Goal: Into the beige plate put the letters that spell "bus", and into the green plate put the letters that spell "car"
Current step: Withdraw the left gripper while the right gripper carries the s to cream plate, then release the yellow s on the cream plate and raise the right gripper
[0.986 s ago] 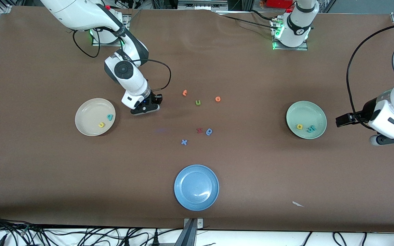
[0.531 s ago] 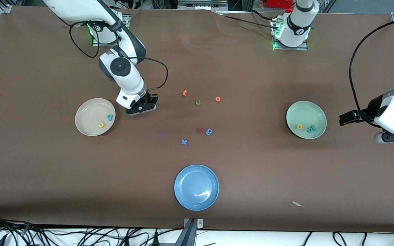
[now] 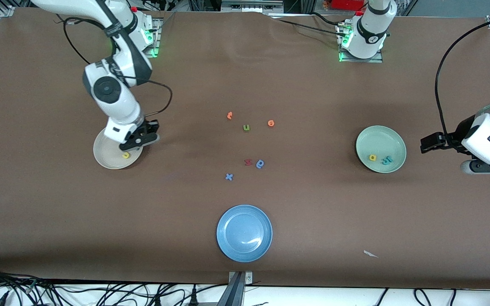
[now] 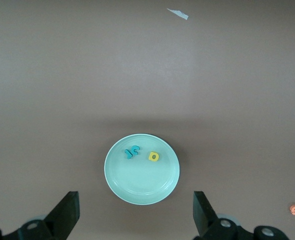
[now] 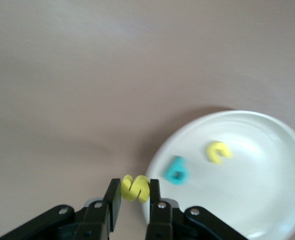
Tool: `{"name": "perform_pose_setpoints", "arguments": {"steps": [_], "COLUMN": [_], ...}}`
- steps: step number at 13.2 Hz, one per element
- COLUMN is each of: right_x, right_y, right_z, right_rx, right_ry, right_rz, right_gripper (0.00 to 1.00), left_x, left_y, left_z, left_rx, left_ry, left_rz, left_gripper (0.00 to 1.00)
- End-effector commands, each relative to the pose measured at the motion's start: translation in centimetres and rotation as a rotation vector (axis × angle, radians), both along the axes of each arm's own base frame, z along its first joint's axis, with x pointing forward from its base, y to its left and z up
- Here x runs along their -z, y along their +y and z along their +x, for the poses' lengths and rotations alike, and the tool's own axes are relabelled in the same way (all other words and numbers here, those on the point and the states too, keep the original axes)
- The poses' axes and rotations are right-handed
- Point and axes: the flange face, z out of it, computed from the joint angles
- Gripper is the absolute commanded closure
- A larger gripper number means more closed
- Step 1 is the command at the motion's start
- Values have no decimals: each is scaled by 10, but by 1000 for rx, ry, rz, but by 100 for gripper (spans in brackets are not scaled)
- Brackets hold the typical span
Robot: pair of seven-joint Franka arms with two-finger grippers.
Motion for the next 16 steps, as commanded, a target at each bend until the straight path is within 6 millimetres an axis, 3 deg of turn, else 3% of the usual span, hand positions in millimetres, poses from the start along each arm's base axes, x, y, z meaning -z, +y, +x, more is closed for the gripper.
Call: {"name": "perform_pose_setpoints", "arguments": {"steps": [1, 3, 4, 6, 7, 8, 12, 16], "right_x": [-5, -3, -2, -2, -3, -5, -29, -81], "right_y": [-53, -82, -83, -83, -83, -83, -83, -81], "right_z": [5, 8, 8, 8, 8, 9, 17, 36], "right_rx": [-71, -97, -96, -89, -83, -79, 11, 70], "right_ry": [26, 40, 42, 42, 40, 36, 28, 38], "right_rz": [-27, -32, -32, -30, -29, -29, 30, 56], "right_gripper": [82, 75, 61, 22, 8, 2, 0, 0], "left_x": [-7, -7, -7, -9, -10, -10, -10, -10], "left_y": [-11, -11, -13, -25, -33, -35, -35, -34], "left_z": [-4, -4, -4, -5, -6, -6, -6, -6], "left_rx": [33, 31, 32, 53, 66, 68, 70, 73], "left_ry": [2, 2, 2, 0, -1, -1, -1, -1], "left_rz": [-29, -27, -27, -33, -36, -36, -41, -41], "left_gripper": [0, 0, 0, 0, 0, 0, 0, 0]}}
